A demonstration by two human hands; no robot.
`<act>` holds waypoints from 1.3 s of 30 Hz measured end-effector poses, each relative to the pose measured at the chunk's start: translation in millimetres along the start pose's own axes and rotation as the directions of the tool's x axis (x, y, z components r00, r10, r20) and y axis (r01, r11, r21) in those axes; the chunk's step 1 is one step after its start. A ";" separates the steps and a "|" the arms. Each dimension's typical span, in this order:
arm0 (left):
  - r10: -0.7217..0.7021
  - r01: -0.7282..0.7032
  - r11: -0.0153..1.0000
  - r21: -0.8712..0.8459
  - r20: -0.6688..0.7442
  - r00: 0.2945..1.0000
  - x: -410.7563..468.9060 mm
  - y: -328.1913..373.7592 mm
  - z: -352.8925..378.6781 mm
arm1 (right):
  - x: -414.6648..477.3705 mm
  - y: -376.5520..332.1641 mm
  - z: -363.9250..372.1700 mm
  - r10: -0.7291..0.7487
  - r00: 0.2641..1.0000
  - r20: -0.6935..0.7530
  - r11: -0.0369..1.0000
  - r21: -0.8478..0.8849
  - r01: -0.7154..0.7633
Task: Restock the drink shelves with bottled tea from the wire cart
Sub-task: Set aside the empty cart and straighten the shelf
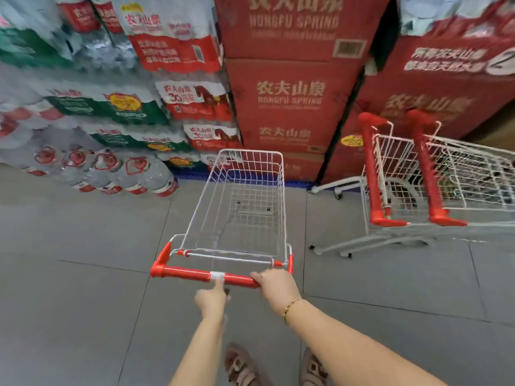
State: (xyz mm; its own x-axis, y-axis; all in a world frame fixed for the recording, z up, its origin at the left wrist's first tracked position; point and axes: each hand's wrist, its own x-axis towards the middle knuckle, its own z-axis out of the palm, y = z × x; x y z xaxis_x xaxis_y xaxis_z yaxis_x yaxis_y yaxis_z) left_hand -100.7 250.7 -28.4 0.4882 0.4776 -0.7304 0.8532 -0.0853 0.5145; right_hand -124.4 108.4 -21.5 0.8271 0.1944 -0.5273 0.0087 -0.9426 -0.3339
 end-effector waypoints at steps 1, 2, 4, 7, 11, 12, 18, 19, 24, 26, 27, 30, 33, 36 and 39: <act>0.012 -0.012 0.997 -0.075 -0.005 1.000 -3.1 2.6 11.0 | -0.9 3.3 1.5 -0.013 1.000 0.005 0.999 0.043 0.012; 0.025 -0.028 0.995 -0.100 -0.030 0.999 -0.3 4.5 18.3 | -1.5 7.3 0.7 -0.030 0.999 0.012 0.995 0.095 0.029; 0.059 -0.063 0.994 -0.088 -0.039 0.997 8.9 13.0 25.7 | -4.0 21.7 -7.9 -0.029 1.000 -0.004 0.972 0.232 0.030; 0.130 -0.130 0.992 0.007 -0.059 0.990 33.9 33.2 28.9 | -12.9 65.0 -36.6 0.178 0.957 -0.227 0.888 0.457 -0.057; 0.208 -0.199 0.976 0.087 -0.100 0.973 58.9 75.7 25.8 | -20.4 146.3 -88.8 0.440 0.746 -0.500 0.848 0.504 -0.163; 0.227 -0.217 0.969 0.120 -0.076 0.971 67.0 87.2 25.5 | -17.9 165.8 -99.7 0.483 0.697 -0.530 0.840 0.506 -0.197; 0.273 -0.283 0.902 0.327 0.078 0.959 97.0 159.3 39.1 | 4.1 251.1 -126.7 0.707 0.605 -0.367 0.702 0.473 -0.533; 0.272 -0.288 0.882 0.372 0.095 0.958 97.1 172.2 43.1 | 8.4 257.0 -126.7 0.722 0.620 -0.306 0.685 0.438 -0.582; 0.350 -0.382 0.702 0.601 0.175 0.920 112.8 223.9 62.4 | 27.6 263.7 -127.3 0.785 0.580 -0.215 0.596 0.517 -0.615; 0.387 -0.418 0.617 0.667 0.205 0.899 118.3 238.5 70.1 | 31.9 264.0 -130.8 0.805 0.555 -0.209 0.568 0.541 -0.620; 0.398 -0.426 0.577 0.697 0.215 0.892 119.3 244.6 73.5 | 32.9 264.6 -133.0 0.814 0.552 -0.182 0.553 0.534 -0.639; 0.402 -0.454 0.520 0.724 0.262 0.877 125.0 256.9 83.9 | 40.9 268.4 -142.0 0.850 0.522 -0.075 0.483 0.509 -0.713; 0.398 -0.497 0.516 0.698 0.318 0.860 122.9 260.6 95.5 | 47.2 271.1 -152.7 0.879 0.478 -0.006 0.416 0.501 -0.759; 0.455 -0.556 0.410 0.723 0.366 0.811 110.0 256.7 111.0 | 49.7 275.7 -153.8 0.873 0.487 0.030 0.410 0.494 -0.766; 0.503 -0.617 0.313 0.722 0.425 0.753 96.5 250.4 134.5 | 49.2 276.2 -151.5 0.874 0.485 0.016 0.420 0.475 -0.773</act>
State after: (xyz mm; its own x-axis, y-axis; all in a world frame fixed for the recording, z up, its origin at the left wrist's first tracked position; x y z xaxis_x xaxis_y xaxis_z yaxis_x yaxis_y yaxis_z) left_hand 184.7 157.7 -30.4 0.8743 -0.0554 -0.4822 0.0982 -0.9527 0.2875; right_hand 3.8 -183.5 -21.3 0.3995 -0.7256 -0.5603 -0.9029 -0.4172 -0.1036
